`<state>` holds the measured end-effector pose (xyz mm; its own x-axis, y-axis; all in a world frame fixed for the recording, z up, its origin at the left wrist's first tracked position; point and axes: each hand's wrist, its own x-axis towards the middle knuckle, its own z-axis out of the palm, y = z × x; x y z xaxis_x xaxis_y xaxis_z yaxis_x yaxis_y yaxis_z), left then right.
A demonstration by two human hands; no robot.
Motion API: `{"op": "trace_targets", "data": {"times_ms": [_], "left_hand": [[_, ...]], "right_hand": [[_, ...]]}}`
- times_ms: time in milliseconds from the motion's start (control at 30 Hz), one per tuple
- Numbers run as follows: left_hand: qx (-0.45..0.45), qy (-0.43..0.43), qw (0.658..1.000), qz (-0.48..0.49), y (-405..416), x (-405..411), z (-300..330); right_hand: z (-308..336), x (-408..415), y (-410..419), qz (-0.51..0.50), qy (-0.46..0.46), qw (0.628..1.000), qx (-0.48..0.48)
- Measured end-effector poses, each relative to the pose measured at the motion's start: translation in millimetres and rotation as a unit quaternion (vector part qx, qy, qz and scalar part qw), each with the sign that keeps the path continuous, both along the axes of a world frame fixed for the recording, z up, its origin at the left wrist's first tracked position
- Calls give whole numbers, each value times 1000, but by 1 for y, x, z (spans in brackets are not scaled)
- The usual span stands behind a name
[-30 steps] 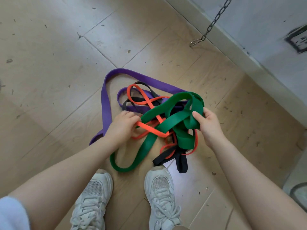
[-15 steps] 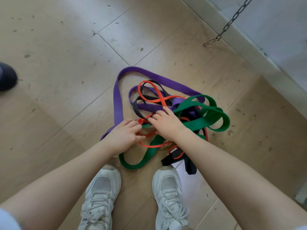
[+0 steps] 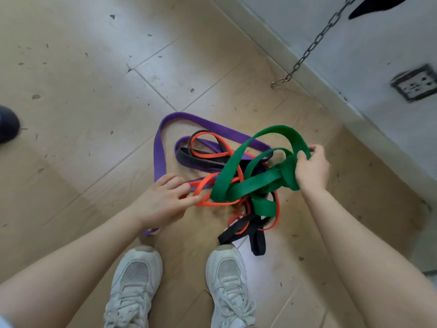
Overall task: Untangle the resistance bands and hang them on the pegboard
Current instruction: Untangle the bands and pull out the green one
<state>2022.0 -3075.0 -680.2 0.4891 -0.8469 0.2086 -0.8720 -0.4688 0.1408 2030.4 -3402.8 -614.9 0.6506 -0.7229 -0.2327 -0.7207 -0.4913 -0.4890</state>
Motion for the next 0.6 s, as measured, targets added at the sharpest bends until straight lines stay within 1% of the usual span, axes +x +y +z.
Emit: {"op": "trace_targets", "data": {"times_ms": [67, 100, 167, 200, 233, 267, 300, 333, 367, 400, 433, 467, 533, 600], "left_hand": [[39, 2, 999, 3, 1, -1, -1], [58, 3, 998, 21, 1, -2, -4], [89, 6, 994, 60, -1, -4, -10], [97, 9, 992, 74, -4, -3, -13], [96, 11, 992, 83, -8, -2, -15], [89, 14, 992, 90, -12, -1, -15], [81, 23, 992, 92, -16, 0, -14], [74, 36, 993, 89, -21, 0, -13], [68, 47, 993, 80, -25, -1, -13], [68, 59, 994, 68, -29, -2, -13], [76, 73, 993, 53, -32, -4, -14], [89, 92, 991, 35, -35, -6, -18], [118, 136, 984, 11, -41, -9, -24], [176, 220, 959, 14, -46, -13, -28]], "right_hand": [[1, -6, -19, -62, 57, 996, 1], [-3, -10, -24, -62, 111, 992, -8], [-12, -16, -22, -16, 212, 975, -60], [-17, -20, -14, 30, 214, 971, -105], [-22, -23, -2, 102, 169, 969, -151], [-26, -24, 13, 204, 95, 959, -174], [-30, -24, 29, 329, 26, 929, -170], [-38, -24, 42, 461, -11, 873, -161], [-46, -23, 53, 578, 9, 804, -141], [-52, -21, 63, 652, 75, 743, -129], [-56, -18, 70, 687, 153, 697, -139], [-61, -15, 71, 699, 206, 662, -177], [-64, -11, 69, 706, 238, 617, -254], [-67, -17, 60, 720, 219, 584, -306]]}}
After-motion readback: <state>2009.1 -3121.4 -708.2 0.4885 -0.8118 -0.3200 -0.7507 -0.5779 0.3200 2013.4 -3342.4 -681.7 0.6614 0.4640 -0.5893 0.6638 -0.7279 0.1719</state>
